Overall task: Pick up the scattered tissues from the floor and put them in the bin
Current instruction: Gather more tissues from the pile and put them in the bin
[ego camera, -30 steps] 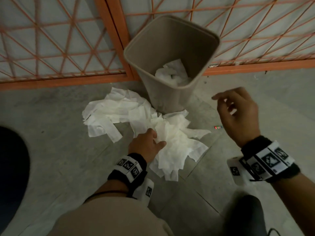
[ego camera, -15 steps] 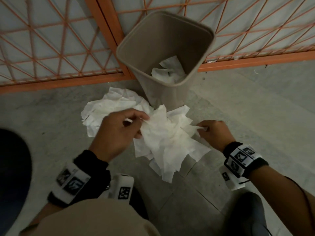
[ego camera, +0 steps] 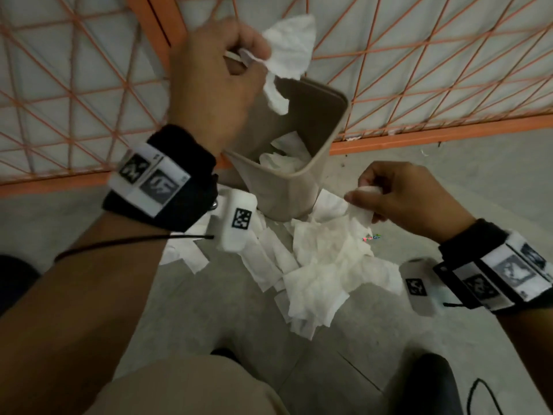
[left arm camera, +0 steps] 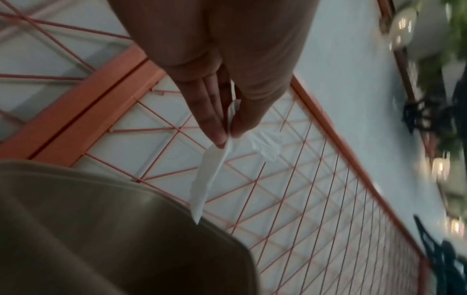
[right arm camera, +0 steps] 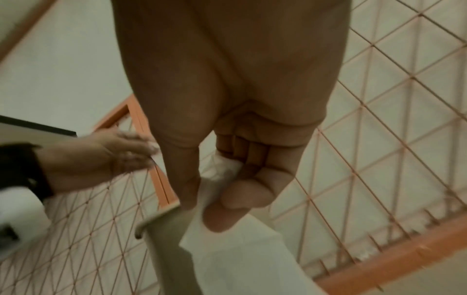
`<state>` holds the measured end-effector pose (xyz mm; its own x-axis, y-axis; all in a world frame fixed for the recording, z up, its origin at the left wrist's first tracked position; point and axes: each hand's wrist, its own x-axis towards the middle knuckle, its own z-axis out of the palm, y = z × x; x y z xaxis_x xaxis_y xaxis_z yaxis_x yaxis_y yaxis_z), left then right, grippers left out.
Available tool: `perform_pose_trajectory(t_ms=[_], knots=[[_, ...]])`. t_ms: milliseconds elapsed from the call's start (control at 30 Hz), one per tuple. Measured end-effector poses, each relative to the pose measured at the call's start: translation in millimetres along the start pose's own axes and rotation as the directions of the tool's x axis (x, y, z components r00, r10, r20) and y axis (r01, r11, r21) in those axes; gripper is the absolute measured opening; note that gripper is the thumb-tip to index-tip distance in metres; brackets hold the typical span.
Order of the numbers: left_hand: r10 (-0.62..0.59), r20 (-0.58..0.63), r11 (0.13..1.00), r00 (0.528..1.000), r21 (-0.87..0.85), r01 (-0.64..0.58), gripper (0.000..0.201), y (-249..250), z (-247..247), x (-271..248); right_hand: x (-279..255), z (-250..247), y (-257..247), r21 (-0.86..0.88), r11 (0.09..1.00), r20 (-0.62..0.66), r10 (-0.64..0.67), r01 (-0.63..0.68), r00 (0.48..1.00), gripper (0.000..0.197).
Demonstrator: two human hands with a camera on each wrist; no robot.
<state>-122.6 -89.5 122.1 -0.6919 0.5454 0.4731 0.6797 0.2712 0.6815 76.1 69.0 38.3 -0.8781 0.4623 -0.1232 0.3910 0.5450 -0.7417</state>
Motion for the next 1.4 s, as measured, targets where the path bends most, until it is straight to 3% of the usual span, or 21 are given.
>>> perform_pose_trajectory(t_ms=[100,167,367,433,533,600,667,733,800,867,933,1000,1100,1167,1267,1400], knots=[[-0.096,0.226,0.966,0.969,0.257,0.036,0.017,-13,19,1,7,-16,-24,0.082,0.991,-0.049,-0.098,0.102,0.994,0.02],[-0.144,0.295,0.93,0.944,0.365,0.028,0.019,-14,19,-8,16,-26,-40,0.128,0.977,-0.085,-0.163,0.173,0.983,0.018],[0.031,0.046,0.993,0.998,0.112,-0.036,0.019,-18,-8,-52,49,-35,-81,0.154,0.919,-0.162,-0.339,0.363,0.927,0.018],[-0.021,0.02,0.996,1.0,0.089,0.019,0.017,-32,-14,-76,63,-26,-90,0.135,0.907,-0.166,-0.376,0.399,0.912,0.018],[-0.167,0.092,0.983,0.982,0.094,0.158,0.013,-69,-11,-117,87,-3,-95,0.033,0.9,-0.162,-0.424,0.435,0.891,0.019],[-0.302,0.187,0.951,0.935,0.133,0.28,0.013,-98,-1,-144,102,12,-92,-0.1,0.894,-0.13,-0.447,0.437,0.885,0.017],[-0.417,0.316,0.904,0.852,0.243,0.353,0.016,-120,15,-168,111,26,-85,-0.245,0.877,-0.008,-0.427,0.412,0.904,0.019],[-0.483,0.443,0.867,0.756,0.362,0.342,0.025,-135,33,-187,115,36,-78,-0.351,0.834,0.143,-0.402,0.426,0.905,0.029],[-0.529,0.543,0.84,0.653,0.447,0.308,0.042,-143,53,-201,113,40,-74,-0.425,0.784,0.214,-0.398,0.452,0.892,0.041],[-0.577,0.581,0.801,0.573,0.541,0.258,0.058,-150,71,-213,105,38,-69,-0.45,0.765,0.176,-0.43,0.461,0.885,0.047],[-0.615,0.578,0.758,0.536,0.621,0.199,0.065,-158,83,-222,90,32,-64,-0.426,0.773,0.066,-0.492,0.47,0.868,0.049],[-0.628,0.551,0.723,0.55,0.674,0.15,0.061,-167,92,-229,70,27,-56,-0.372,0.804,-0.092,-0.53,0.464,0.843,0.046],[-0.579,0.509,0.727,0.636,0.676,0.121,0.037,-178,96,-231,37,39,-33,-0.269,0.851,-0.303,-0.519,0.451,0.799,0.031],[-0.546,0.524,0.746,0.654,0.659,0.096,0.028,-184,96,-227,18,62,-17,-0.196,0.883,-0.298,-0.468,0.426,0.832,0.029],[-0.538,0.538,0.79,0.649,0.59,0.166,0.028,-188,91,-218,2,103,0,-0.041,0.916,-0.232,-0.397,0.399,0.888,0.049],[-0.563,0.458,0.81,0.687,0.47,0.35,0.016,-180,75,-213,9,120,8,0.023,0.85,-0.356,-0.485,0.526,0.799,0.045]])
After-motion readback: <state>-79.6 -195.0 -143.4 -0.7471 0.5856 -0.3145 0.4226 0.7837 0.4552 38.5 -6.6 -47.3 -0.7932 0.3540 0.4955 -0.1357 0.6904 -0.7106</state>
